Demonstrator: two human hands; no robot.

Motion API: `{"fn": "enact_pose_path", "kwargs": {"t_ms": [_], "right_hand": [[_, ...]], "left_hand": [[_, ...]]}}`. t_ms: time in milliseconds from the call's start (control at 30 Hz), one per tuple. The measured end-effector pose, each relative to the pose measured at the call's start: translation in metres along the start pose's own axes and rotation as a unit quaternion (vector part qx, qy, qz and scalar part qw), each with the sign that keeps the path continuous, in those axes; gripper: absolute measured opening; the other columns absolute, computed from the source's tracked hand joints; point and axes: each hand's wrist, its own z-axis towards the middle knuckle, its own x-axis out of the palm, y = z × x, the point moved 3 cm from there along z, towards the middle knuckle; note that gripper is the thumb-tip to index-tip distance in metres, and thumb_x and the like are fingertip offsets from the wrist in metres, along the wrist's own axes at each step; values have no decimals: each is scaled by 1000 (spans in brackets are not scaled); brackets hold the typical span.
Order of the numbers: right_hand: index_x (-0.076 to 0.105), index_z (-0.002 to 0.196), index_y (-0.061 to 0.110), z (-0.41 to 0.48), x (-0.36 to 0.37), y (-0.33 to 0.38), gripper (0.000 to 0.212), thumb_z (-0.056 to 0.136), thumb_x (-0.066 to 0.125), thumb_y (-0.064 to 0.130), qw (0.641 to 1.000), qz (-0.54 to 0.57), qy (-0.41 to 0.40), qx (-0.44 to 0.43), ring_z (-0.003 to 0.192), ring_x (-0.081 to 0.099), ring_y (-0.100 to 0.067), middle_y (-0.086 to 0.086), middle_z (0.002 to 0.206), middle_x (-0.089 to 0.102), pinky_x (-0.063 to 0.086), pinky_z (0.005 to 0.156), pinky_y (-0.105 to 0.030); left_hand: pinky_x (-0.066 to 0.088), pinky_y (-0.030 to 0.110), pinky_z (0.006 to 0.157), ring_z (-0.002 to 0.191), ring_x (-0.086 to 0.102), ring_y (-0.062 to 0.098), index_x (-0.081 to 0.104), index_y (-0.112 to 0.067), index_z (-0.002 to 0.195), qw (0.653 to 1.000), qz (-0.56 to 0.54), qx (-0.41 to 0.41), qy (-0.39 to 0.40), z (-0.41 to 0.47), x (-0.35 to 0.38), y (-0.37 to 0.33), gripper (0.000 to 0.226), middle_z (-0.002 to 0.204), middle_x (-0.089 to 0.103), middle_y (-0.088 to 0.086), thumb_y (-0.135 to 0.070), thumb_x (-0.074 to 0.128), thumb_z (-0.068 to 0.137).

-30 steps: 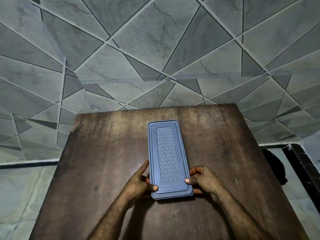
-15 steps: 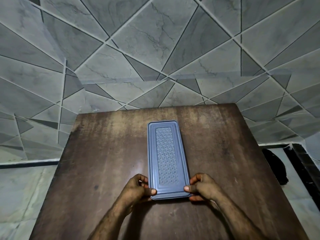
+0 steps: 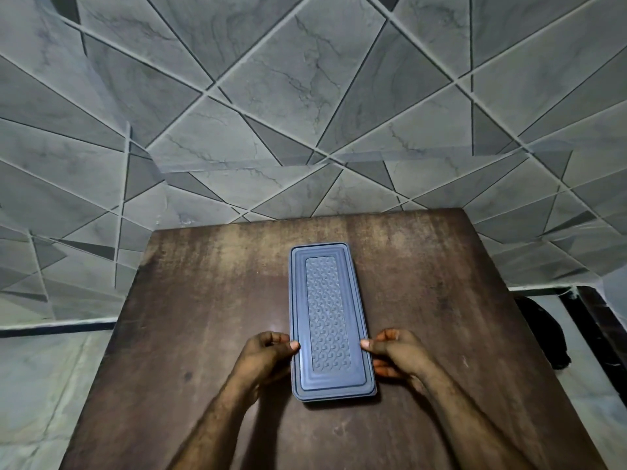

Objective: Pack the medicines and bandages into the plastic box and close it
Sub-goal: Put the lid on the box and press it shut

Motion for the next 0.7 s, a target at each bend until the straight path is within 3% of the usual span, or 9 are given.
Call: {"fn": "enact_pose_path", "kwargs": {"t_ms": [133, 267, 400, 500, 567, 633, 700], "right_hand": [[55, 74, 15, 13, 6, 20, 24, 75, 79, 15, 1000, 7, -20, -20, 58, 57, -12, 0, 63, 64, 53, 61, -27], [56, 72, 14, 18, 8, 18, 22, 77, 77, 13, 1000, 21, -21, -10, 64, 58, -15, -3, 70, 65, 54, 70, -32], [55, 71, 11, 23, 11, 18, 21, 79, 75, 12, 998, -16, -59, -34, 58, 55, -15, -6, 66, 62, 52, 58, -29], [57, 68, 9, 24, 10, 20, 21, 78, 75, 11, 996, -36, -71, -35, 59, 57, -19, -9, 64, 61, 54, 64, -35], [57, 68, 10, 22, 8, 21, 20, 78, 75, 9, 999, -13, -46, -16, 55, 57, -16, -7, 61, 61, 54, 59, -29], [58, 70, 13, 21, 6, 21, 19, 77, 76, 11, 1000, 3, -16, 7, 56, 57, -12, -3, 62, 63, 52, 57, -24], [58, 70, 16, 25, 4, 27, 20, 76, 78, 15, 1000, 10, -10, 7, 58, 56, -11, 0, 64, 64, 51, 59, -24]], "left_hand": [[57, 29, 62, 72, 68, 20, 66, -1, 98, 1000, -10, 13, -3, 18, 4, -17, 16, 86, 73, 13, -4, 68, 83], [56, 44, 85, 84, 68, 30, 67, 2, 101, 1000, -7, -3, -21, 26, 3, -14, 22, 98, 73, 23, -4, 70, 81], [57, 32, 62, 66, 68, 26, 67, 3, 91, 998, -4, 12, -61, 31, 8, -10, 11, 79, 73, 20, 0, 69, 80], [54, 34, 64, 65, 64, 27, 67, 2, 87, 996, 2, 16, -85, 36, 7, -8, 21, 83, 71, 27, -8, 75, 70], [55, 38, 70, 72, 65, 29, 66, 5, 94, 998, -9, 1, -58, 38, 5, -8, 30, 88, 69, 30, -8, 76, 68], [57, 36, 73, 79, 66, 27, 66, 6, 100, 999, -19, -18, -22, 36, 2, -10, 27, 91, 70, 23, -2, 73, 76], [56, 27, 65, 76, 65, 20, 67, 4, 99, 1000, -18, -20, 5, 38, 1, -16, 21, 87, 70, 15, -3, 71, 80]]}}
